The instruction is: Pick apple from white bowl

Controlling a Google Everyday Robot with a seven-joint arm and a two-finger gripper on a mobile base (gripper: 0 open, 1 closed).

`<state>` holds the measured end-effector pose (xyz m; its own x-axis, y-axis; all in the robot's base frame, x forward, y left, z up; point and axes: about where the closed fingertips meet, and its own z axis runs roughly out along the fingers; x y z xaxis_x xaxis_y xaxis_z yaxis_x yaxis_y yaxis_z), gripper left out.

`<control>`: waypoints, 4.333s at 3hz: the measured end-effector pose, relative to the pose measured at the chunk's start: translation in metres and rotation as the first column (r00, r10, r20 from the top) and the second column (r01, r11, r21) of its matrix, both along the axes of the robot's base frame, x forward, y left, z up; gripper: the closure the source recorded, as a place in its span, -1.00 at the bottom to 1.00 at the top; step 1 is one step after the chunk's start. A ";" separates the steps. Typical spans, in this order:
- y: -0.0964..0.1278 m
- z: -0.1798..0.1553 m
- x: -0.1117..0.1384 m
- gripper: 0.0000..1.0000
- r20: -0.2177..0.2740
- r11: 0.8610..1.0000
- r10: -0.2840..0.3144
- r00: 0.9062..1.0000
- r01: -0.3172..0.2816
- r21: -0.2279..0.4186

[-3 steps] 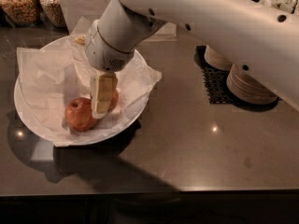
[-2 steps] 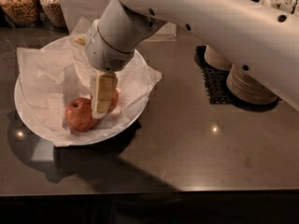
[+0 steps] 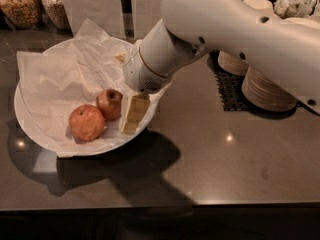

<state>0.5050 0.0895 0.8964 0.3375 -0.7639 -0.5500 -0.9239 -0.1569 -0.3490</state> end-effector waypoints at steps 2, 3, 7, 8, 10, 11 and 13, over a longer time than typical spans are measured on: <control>-0.002 0.003 0.006 -1.00 -0.005 0.999 -0.019 1.000 0.018 -0.037; 0.002 -0.001 0.014 -1.00 0.000 1.000 -0.027 1.000 0.027 -0.014; 0.039 0.007 0.039 -1.00 0.025 0.999 0.018 1.000 -0.019 0.040; 0.039 0.007 0.039 -1.00 0.025 0.999 0.018 1.000 -0.019 0.040; 0.044 0.003 0.031 -1.00 0.037 0.990 0.141 0.989 -0.141 0.006; 0.044 0.003 0.031 -0.62 0.037 0.990 0.141 0.989 -0.141 0.006; 0.044 0.003 0.031 -0.23 0.037 0.990 0.141 0.989 -0.141 0.006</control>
Offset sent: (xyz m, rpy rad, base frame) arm 0.0202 0.0018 0.0106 -0.0823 0.0058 -0.0254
